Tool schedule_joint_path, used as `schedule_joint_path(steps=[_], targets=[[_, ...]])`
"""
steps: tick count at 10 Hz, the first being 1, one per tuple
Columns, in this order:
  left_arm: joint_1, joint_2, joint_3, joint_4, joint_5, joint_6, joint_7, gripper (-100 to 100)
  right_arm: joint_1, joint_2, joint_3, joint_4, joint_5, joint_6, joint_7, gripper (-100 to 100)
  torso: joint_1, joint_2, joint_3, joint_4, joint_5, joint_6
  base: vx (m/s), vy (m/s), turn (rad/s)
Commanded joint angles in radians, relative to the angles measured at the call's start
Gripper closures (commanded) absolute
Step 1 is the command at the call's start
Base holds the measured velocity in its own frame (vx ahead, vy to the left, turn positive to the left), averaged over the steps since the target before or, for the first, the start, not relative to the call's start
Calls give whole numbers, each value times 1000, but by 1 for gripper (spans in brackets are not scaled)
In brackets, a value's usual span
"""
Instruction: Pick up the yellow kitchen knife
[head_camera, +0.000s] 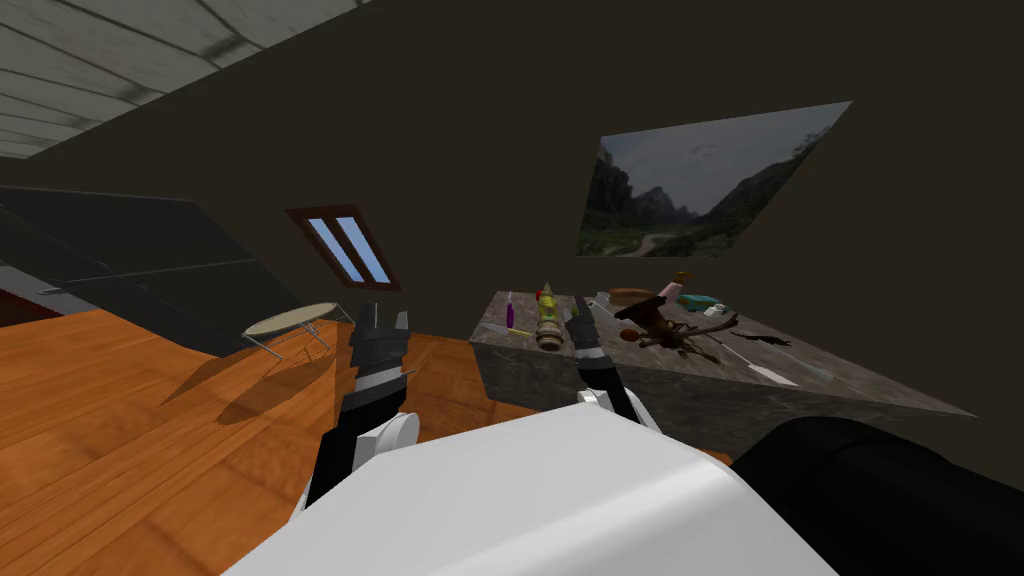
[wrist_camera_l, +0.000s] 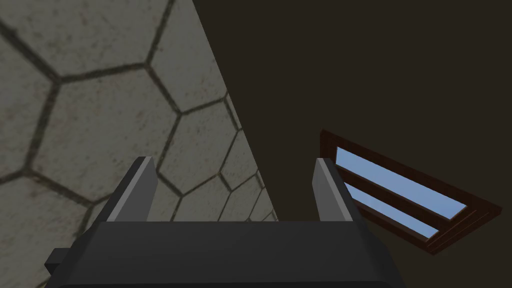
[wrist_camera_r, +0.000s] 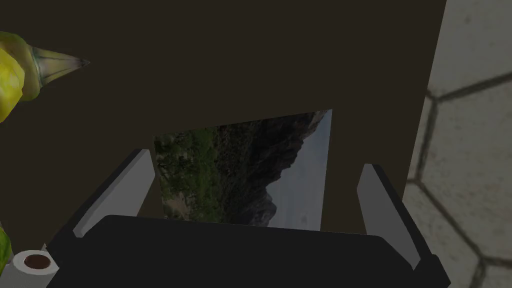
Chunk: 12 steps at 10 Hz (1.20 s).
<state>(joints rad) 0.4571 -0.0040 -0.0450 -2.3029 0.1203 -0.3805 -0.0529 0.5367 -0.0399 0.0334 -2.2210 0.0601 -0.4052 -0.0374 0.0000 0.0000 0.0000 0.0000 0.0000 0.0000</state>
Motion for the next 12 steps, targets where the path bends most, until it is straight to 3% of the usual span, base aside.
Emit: schedule_joint_path(steps=[1,7,12], targets=[[0,0,0,0,0,0,0,0,10,-37,7,2,-1,10,2,-100,0,0,0,0,0,0,-84,64,51],[0,0,0,0,0,0,0,0,50,-170,42,38,8,62,21,-100,13,12,7,3,3,0,-149,178,51],[0,0,0,0,0,0,0,0,75,-334,74,118,41,108,57,-100,18,10,6,2,4,0,-142,269,74]])
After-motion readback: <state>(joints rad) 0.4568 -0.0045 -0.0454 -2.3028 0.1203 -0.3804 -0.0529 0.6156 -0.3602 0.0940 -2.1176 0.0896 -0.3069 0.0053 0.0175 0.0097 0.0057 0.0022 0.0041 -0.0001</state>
